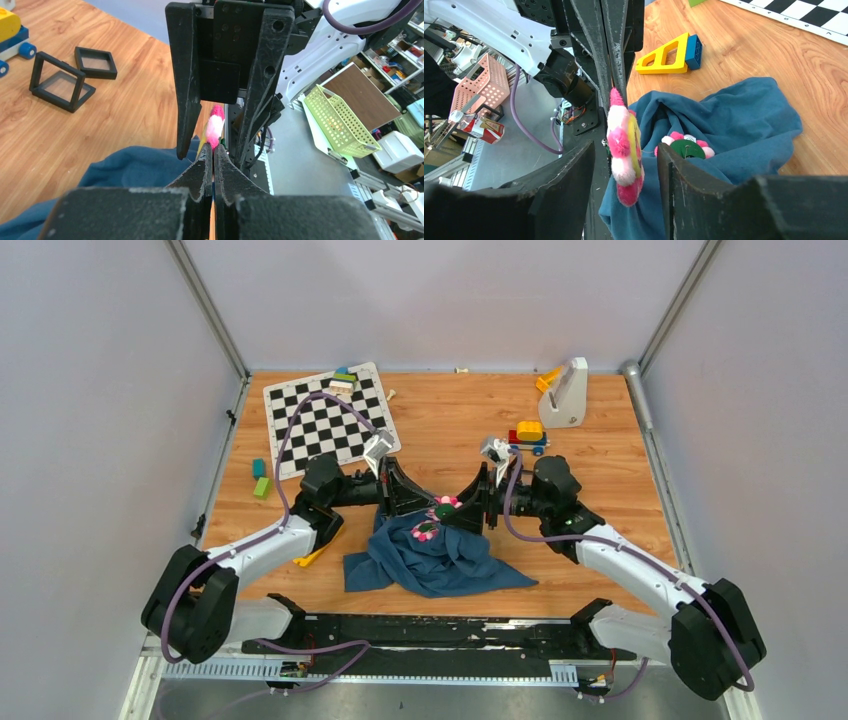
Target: Remove the brooch from the garment
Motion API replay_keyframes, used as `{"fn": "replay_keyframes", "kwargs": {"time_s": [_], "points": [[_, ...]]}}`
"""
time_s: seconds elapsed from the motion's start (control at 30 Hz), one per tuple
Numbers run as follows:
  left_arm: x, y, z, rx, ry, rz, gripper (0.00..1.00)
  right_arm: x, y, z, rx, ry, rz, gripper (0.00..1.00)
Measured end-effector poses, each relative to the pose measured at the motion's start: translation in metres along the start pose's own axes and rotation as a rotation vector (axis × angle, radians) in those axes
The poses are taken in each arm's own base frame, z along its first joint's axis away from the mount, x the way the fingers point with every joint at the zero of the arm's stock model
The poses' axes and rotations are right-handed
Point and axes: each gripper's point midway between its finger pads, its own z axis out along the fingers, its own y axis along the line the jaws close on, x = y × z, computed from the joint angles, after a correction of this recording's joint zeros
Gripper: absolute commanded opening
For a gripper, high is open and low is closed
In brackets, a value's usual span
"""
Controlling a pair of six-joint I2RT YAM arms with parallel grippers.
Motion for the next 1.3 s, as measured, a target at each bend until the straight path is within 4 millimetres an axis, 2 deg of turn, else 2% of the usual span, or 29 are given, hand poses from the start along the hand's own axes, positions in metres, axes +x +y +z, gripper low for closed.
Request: {"fn": "replay_keyframes", "kwargs": {"time_s": [0.1,0.2,0.27,0.57,0.63,0.73,0.8,0.97,1.17,1.3], "points": [[0.001,0.001,0.000,-0.003,0.001,-0.006,0.00,0.000,0.000,0.000,0.001,0.000,-0.003,0.51],[0.002,0.003,0.000,-0.011,0.002,-0.009,0.00,0.002,-0.001,-0.001,0.004,0.007,-0.006,0.64],[0.004,0.005,0.000,-0.022,0.009,-0.020,0.00,0.003,0.000,-0.002,0.008,0.013,-0.009,0.67],[0.013,0.011,-0.002,-0.054,0.038,-0.052,0.00,-0.011,0.005,-0.014,0.037,-0.036,-0.074,0.43],[0.014,0.010,-0.002,-0.047,0.042,-0.052,0.00,-0.013,0.003,-0.015,0.049,-0.042,-0.076,0.43],[0.013,0.008,-0.002,-0.037,0.043,-0.052,0.00,-0.011,-0.001,-0.015,0.060,-0.039,-0.068,0.51],[0.012,0.007,-0.002,-0.031,0.039,-0.046,0.00,-0.007,-0.005,-0.013,0.064,-0.026,-0.056,0.52],[0.009,0.004,-0.001,-0.019,0.031,-0.041,0.00,0.003,-0.012,-0.009,0.068,0.005,-0.026,0.45],[0.008,0.003,0.000,-0.010,0.026,-0.042,0.00,0.004,-0.012,-0.009,0.055,0.008,-0.027,0.30],[0.008,0.004,0.001,-0.005,0.024,-0.051,0.00,0.004,-0.011,-0.007,0.040,0.010,-0.022,0.29]]}}
